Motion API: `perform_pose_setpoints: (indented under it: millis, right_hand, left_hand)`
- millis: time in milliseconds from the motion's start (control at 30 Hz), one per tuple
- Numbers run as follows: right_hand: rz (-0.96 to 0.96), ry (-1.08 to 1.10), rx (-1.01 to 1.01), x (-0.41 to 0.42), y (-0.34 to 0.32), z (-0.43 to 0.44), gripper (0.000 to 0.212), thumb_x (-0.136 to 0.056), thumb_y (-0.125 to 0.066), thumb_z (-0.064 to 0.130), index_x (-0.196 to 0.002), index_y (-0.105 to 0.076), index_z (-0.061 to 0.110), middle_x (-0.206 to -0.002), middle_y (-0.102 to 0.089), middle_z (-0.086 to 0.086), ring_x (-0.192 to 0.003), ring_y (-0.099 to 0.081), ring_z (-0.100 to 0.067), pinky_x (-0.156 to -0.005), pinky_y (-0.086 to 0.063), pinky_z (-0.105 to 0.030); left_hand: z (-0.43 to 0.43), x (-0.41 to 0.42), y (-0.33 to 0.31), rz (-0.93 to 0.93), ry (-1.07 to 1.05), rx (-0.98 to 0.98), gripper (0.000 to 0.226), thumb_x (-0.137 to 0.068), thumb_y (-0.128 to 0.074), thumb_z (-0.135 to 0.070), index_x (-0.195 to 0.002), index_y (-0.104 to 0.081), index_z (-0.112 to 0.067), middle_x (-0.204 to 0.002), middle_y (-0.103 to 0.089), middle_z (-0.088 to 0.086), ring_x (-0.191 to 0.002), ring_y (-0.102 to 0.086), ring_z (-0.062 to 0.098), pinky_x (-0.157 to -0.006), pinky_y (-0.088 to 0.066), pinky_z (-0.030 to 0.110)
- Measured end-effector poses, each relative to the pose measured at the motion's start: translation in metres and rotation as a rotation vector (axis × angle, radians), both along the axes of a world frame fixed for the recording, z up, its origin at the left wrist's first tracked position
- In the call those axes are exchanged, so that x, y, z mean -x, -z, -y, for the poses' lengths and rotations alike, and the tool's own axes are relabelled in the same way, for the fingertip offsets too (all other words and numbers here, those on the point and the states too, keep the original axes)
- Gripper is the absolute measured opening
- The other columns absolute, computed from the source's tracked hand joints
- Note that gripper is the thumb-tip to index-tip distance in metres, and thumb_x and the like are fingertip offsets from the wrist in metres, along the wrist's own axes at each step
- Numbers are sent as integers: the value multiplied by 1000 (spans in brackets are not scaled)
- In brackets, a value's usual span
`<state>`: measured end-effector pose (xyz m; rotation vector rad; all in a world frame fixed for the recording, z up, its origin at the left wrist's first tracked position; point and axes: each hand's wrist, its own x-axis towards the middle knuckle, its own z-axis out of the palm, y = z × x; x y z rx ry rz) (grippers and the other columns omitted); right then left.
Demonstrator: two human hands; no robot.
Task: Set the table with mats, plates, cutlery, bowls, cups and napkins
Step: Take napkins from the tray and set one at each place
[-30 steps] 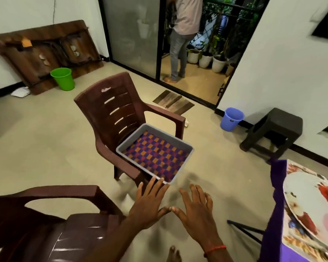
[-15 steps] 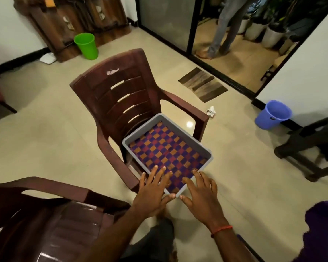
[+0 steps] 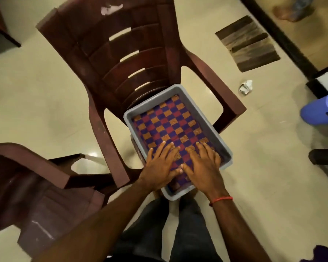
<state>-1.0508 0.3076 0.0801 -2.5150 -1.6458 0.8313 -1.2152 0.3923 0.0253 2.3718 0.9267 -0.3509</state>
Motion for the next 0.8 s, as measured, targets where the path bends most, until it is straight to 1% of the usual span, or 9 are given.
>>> perform_pose_setpoints:
  millis: [133, 200, 300, 433, 467, 533, 600, 700, 800]
  right_hand:
    - [-41, -60, 42, -27, 41, -29, 63, -97, -49, 56, -152, -34, 28, -163, -22, -11, -152, -9, -30, -120, -8, -51]
    - [-82, -83, 79, -41, 67, -45, 64, -98, -50, 54, -152, -33, 26, -163, -21, -11, -152, -8, -31, -120, -11, -52]
    - [-156, -106, 114, -61, 109, -71, 62, -98, -54, 50, -151, -36, 23, -161, -24, -13, -150, -11, -32, -118, -21, -51]
    - [-170, -163, 112, -83, 158, -95, 55, -97, -59, 43, -147, -44, 24, -156, -33, -12, -146, -19, -30, -113, -35, -50]
    - [-172, -172, 113, -90, 177, -102, 54, -97, -59, 40, -146, -45, 24, -155, -34, -12, -146, -20, -30, -113, -36, -50]
    - [-184, -181, 96, -93, 188, -109, 51, -98, -60, 33, -145, -47, 21, -155, -35, -14, -145, -21, -31, -115, -35, -48]
    - [-151, -240, 80, -97, 206, -116, 47, -98, -60, 28, -143, -50, 18, -153, -36, -15, -144, -23, -33, -114, -34, -48]
    - [-42, -364, 50, -98, 233, -124, 41, -95, -65, 29, -134, -58, 21, -146, -44, -15, -139, -32, -36, -102, -43, -51]
    - [-9, -341, -6, -94, 247, -128, 29, -87, -76, 25, -116, -70, 20, -128, -56, -15, -121, -49, -38, -90, -50, -47]
  left_hand:
    - [-18, -15, 34, -30, -61, -8, 79, -98, -26, -73, -160, -12, -26, -170, -7, 1, -157, 3, 24, -123, -5, 60]
    - [-25, -22, 53, -75, -102, 4, 76, -99, -30, -70, -159, -16, -25, -170, -5, 2, -157, 6, 25, -124, -4, 60]
    - [-36, -34, 79, -123, -174, 35, 73, -99, -39, -64, -158, -19, -25, -170, -2, 1, -156, 10, 25, -124, -3, 61]
    - [-50, -54, 109, -153, -260, 46, 73, -99, -48, -57, -157, -22, -21, -170, 0, 2, -156, 10, 23, -123, -6, 63]
    - [-55, -61, 125, -149, -282, 46, 70, -98, -50, -56, -154, -27, -21, -170, -1, 1, -156, 8, 23, -123, -7, 64]
    - [-59, -65, 133, -118, -311, 40, 61, -97, -53, -54, -147, -35, -24, -170, -5, 1, -157, 6, 24, -122, -7, 65]
    - [-63, -71, 148, -113, -343, 36, 57, -96, -56, -53, -143, -39, -27, -170, -6, 0, -157, 5, 24, -122, -6, 64]
    - [-69, -77, 173, -141, -390, 24, 59, -94, -60, -52, -144, -41, -28, -170, -6, 0, -157, 6, 24, -122, -6, 64]
    - [-73, -79, 190, -160, -401, -9, 59, -92, -64, -51, -143, -45, -30, -170, -4, 2, -156, 8, 27, -121, -5, 65]
